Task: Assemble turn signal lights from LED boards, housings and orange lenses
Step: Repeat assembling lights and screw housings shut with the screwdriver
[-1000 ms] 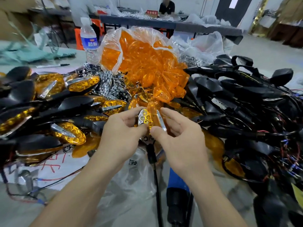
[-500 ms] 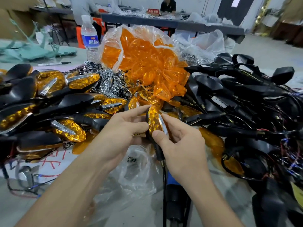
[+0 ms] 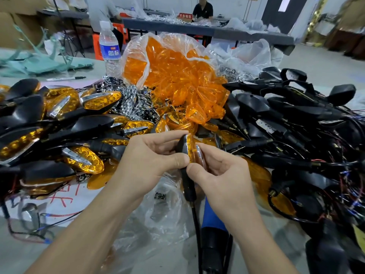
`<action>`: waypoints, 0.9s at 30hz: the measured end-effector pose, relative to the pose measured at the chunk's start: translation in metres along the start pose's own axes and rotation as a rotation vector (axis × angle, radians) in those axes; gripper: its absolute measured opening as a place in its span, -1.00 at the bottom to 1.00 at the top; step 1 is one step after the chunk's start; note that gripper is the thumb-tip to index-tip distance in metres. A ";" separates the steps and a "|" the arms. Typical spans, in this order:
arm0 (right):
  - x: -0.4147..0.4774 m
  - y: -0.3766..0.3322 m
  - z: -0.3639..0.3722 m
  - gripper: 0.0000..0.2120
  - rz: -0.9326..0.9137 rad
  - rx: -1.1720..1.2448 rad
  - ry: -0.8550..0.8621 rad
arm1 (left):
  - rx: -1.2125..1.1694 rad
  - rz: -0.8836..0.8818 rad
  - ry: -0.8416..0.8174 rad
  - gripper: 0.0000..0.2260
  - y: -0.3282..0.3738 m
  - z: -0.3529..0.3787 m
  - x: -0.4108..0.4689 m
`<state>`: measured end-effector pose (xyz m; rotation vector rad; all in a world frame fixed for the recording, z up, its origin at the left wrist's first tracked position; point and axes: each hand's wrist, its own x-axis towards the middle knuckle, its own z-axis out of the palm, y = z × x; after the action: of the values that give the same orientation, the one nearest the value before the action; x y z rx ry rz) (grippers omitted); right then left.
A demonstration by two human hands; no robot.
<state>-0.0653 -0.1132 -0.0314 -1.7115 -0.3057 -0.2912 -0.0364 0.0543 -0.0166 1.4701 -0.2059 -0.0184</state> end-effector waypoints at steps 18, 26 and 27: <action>-0.002 -0.005 0.000 -0.55 0.007 0.110 0.009 | -0.057 0.067 0.027 -0.64 0.012 0.004 -0.005; -0.006 -0.007 -0.005 -0.49 0.026 -0.101 0.014 | 0.000 0.055 0.048 -0.65 0.014 0.001 -0.004; -0.006 -0.009 -0.006 -0.50 0.037 -0.100 0.001 | 0.009 0.055 0.040 -0.65 0.014 0.001 -0.004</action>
<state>-0.0739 -0.1182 -0.0246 -1.8132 -0.2627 -0.2840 -0.0423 0.0551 -0.0028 1.4724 -0.2137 0.0562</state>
